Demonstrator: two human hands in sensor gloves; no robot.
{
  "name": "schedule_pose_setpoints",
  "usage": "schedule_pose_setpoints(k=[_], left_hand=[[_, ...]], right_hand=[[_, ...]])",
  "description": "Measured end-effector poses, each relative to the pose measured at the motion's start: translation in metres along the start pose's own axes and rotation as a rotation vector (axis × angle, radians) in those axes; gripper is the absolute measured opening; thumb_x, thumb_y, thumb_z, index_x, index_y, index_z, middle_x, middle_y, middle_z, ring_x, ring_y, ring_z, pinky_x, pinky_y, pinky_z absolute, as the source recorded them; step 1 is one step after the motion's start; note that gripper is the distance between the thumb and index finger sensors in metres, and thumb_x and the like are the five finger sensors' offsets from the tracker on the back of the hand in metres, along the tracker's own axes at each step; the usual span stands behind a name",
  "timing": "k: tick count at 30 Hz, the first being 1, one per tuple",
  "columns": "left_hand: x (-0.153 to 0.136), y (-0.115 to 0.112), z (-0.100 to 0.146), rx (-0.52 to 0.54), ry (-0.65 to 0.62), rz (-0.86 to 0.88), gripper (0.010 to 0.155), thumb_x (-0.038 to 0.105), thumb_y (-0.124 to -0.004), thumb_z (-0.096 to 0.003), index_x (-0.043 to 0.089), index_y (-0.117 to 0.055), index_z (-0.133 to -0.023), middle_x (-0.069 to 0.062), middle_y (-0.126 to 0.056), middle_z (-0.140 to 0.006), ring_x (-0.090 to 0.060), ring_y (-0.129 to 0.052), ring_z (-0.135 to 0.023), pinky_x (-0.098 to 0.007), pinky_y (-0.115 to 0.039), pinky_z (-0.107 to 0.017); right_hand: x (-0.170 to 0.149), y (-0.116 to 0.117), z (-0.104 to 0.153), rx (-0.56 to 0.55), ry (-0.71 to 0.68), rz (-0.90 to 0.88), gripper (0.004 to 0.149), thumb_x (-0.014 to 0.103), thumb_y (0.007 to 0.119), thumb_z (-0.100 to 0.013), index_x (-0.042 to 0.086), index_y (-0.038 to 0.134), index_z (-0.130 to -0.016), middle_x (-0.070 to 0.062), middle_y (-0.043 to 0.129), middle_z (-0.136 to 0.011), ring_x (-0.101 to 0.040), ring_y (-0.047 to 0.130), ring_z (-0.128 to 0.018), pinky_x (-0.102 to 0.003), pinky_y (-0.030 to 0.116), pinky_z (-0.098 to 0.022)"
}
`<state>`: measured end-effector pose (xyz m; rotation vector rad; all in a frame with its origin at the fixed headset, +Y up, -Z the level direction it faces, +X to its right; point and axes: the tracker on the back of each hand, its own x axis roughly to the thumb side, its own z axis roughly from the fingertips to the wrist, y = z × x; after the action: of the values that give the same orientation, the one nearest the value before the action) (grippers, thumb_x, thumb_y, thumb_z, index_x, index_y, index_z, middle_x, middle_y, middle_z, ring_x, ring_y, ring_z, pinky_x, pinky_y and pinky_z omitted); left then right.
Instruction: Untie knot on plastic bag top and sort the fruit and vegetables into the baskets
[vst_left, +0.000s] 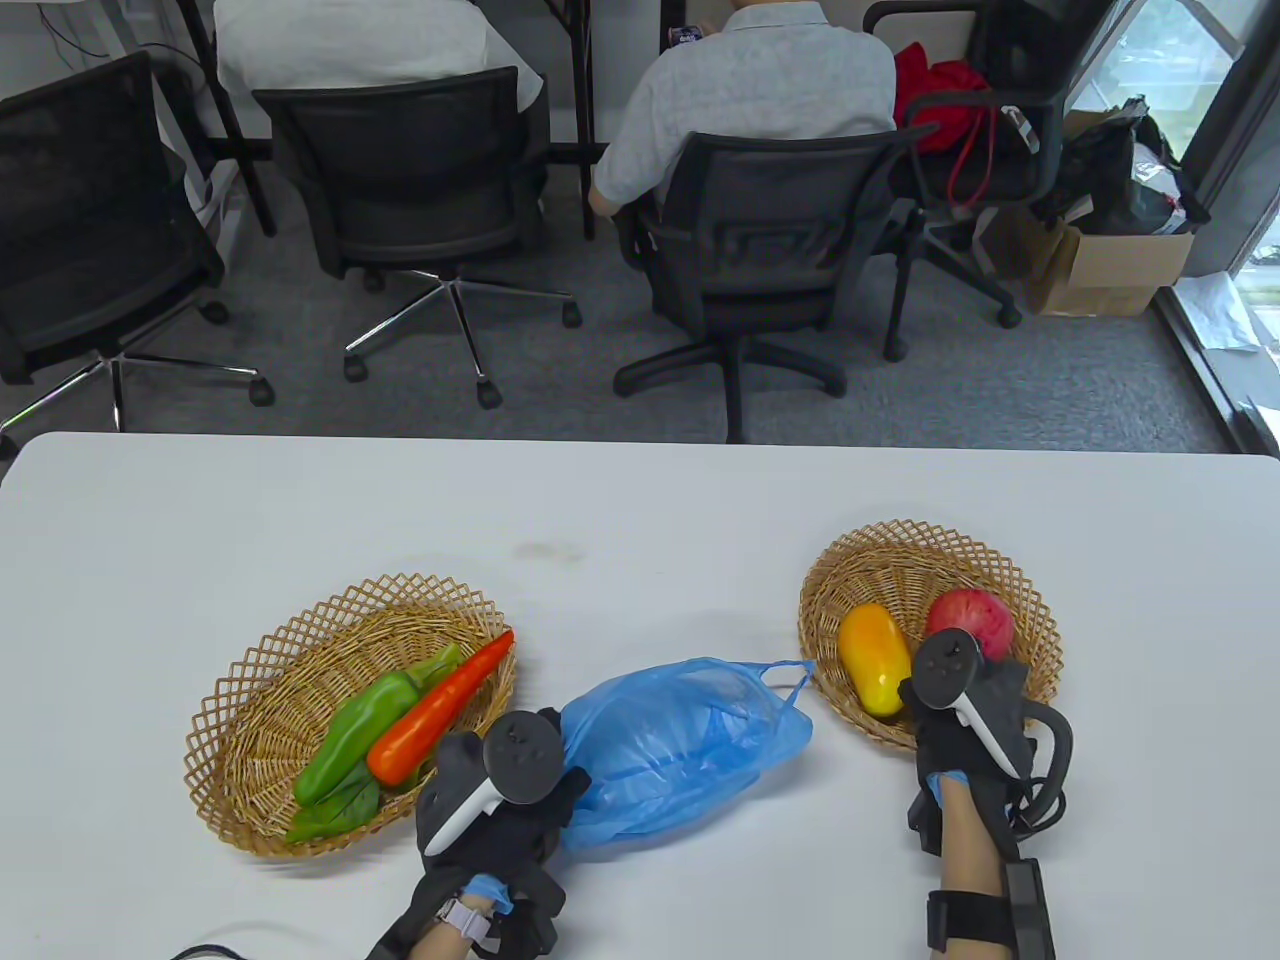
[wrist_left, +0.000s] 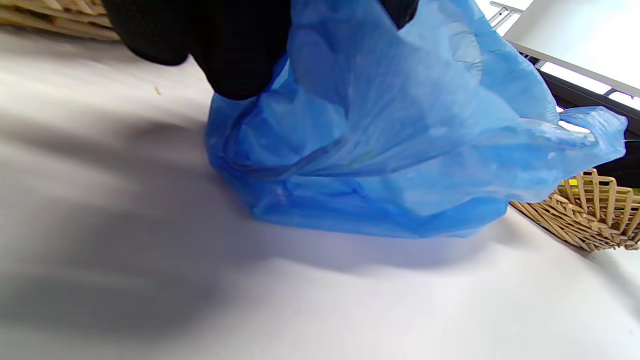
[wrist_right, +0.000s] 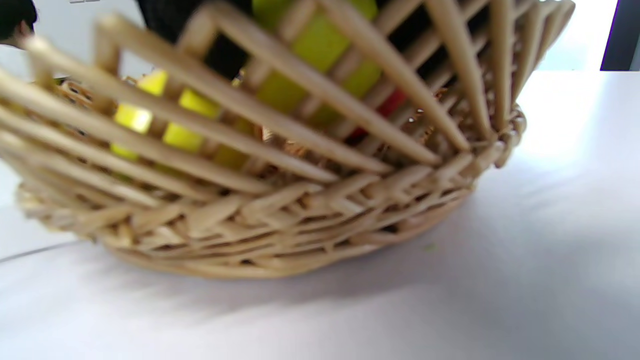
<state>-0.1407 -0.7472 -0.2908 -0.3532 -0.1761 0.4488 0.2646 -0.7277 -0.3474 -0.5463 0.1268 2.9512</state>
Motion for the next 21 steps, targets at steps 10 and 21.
schedule_pose_setpoints(k=[10, 21], left_hand=[[0.001, 0.0, 0.001, 0.009, -0.003, -0.011, 0.073, 0.035, -0.063, -0.0612, -0.003, -0.034, -0.116, -0.023, -0.066, -0.108, -0.033, -0.085, -0.088, -0.054, -0.074, -0.067], [0.002, 0.001, 0.002, 0.01, -0.005, -0.005, 0.073, 0.036, -0.063, -0.0612, -0.003, -0.034, -0.117, -0.023, -0.066, -0.108, -0.033, -0.085, -0.088, -0.054, -0.074, -0.067]], right_hand=[[0.001, 0.007, -0.004, 0.048, 0.014, 0.037, 0.076, 0.035, 0.073, -0.058, -0.004, 0.04, -0.113, -0.037, 0.055, -0.108, -0.057, 0.059, -0.093, -0.065, 0.051, -0.068], [0.005, 0.011, -0.004, 0.09, 0.009, 0.072, 0.075, 0.033, 0.071, -0.059, -0.005, 0.038, -0.114, -0.038, 0.052, -0.108, -0.059, 0.052, -0.094, -0.067, 0.046, -0.069]])
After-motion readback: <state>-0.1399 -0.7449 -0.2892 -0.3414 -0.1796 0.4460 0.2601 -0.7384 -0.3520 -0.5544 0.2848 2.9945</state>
